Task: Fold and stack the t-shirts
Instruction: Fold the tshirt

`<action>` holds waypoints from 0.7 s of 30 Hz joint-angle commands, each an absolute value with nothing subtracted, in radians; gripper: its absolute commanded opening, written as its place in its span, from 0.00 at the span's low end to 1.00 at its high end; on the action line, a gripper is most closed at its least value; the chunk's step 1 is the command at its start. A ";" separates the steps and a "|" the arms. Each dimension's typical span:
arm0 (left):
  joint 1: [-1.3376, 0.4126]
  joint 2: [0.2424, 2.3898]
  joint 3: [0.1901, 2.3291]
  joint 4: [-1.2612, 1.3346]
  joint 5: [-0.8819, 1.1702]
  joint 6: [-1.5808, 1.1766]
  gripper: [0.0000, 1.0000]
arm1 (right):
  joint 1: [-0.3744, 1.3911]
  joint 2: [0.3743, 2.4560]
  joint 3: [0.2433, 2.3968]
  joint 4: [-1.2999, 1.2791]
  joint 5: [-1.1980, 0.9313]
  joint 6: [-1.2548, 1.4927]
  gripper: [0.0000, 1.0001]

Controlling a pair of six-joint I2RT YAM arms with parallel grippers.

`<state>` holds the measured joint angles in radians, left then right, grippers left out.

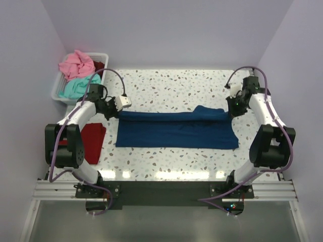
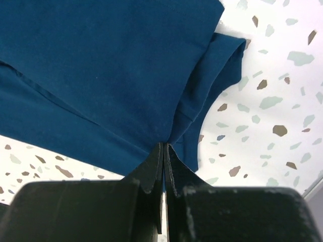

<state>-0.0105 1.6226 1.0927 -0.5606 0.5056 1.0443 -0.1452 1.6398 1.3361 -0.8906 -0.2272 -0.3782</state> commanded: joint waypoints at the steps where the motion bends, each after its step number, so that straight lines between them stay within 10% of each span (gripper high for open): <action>1: 0.000 1.594 1.063 -0.546 0.514 1.074 0.00 | -0.152 1.594 1.269 -0.838 -0.200 -0.382 0.00; 21: -0.063 1.677 0.954 -0.449 0.445 0.993 0.00 | -0.152 1.746 1.213 -0.713 -0.138 -0.362 0.00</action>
<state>-0.0551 1.6646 0.9443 -0.4786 0.4530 1.0092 -0.1455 1.7420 1.1553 -0.7353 -0.1658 -0.3733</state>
